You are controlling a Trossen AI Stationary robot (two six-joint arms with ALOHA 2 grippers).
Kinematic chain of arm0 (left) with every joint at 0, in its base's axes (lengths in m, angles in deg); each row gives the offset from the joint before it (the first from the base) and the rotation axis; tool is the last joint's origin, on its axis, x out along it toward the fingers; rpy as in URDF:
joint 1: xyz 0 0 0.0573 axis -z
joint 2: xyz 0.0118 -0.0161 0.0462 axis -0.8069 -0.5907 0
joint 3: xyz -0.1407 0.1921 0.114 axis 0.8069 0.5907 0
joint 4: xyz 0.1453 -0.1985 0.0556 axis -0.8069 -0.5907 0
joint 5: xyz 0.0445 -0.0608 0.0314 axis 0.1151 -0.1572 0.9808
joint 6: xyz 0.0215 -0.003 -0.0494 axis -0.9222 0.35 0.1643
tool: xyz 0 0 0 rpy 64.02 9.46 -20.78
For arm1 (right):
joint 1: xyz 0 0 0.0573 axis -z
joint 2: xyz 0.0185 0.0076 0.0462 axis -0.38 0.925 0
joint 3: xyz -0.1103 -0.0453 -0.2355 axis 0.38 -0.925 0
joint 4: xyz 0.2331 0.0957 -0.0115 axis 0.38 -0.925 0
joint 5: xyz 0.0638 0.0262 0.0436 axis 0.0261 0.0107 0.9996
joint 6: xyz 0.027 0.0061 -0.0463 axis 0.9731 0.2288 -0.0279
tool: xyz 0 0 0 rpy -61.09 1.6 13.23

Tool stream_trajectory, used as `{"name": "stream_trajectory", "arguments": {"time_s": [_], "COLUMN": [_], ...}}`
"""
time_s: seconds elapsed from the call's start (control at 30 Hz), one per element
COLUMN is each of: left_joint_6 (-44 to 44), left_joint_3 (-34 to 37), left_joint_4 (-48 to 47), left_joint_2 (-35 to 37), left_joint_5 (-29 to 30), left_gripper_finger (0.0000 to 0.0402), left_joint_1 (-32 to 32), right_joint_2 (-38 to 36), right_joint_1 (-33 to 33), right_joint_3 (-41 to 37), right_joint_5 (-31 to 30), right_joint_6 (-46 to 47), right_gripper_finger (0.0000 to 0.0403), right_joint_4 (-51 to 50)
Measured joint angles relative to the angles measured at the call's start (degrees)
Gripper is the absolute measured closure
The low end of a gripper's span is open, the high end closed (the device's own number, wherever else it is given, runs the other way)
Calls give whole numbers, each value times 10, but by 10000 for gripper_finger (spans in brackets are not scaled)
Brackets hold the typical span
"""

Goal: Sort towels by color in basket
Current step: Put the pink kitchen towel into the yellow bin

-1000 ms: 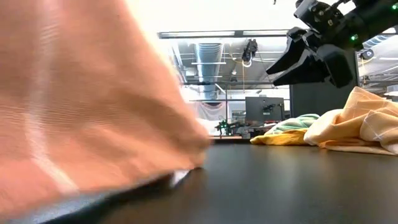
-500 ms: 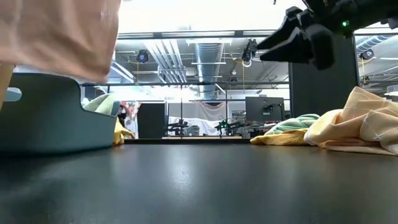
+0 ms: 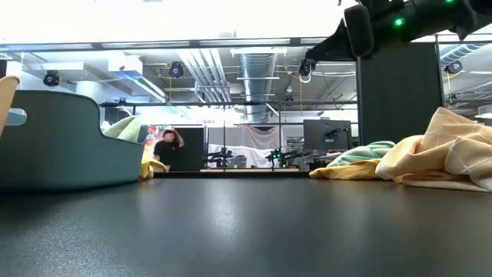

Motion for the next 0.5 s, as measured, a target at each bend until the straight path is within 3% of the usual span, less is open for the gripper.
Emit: {"name": "stream_trajectory", "arguments": {"time_s": [0.13, 0.27, 0.4, 0.5], "left_joint_6": [-46, -62, -56, -26], "left_joint_3": [-47, -77, -66, -33], "left_joint_4": [-3, -2, -2, -2], "left_joint_2": [4, 12, 24, 38], "left_joint_5": [21, 3, -1, 1], "left_gripper_finger": [378, 378, 378, 378], "left_joint_1": [42, 44, 43, 39], "right_joint_2": [0, 0, 0, 0], "right_joint_1": [0, 0, -2, -2], "right_joint_3": [0, 0, 0, 0], "right_joint_5": [0, 3, 25, 76], "right_joint_6": [67, 141, 235, 280], "right_gripper_finger": [171, 172, 168, 165], "right_joint_4": [-14, -46, -85, -97]}}
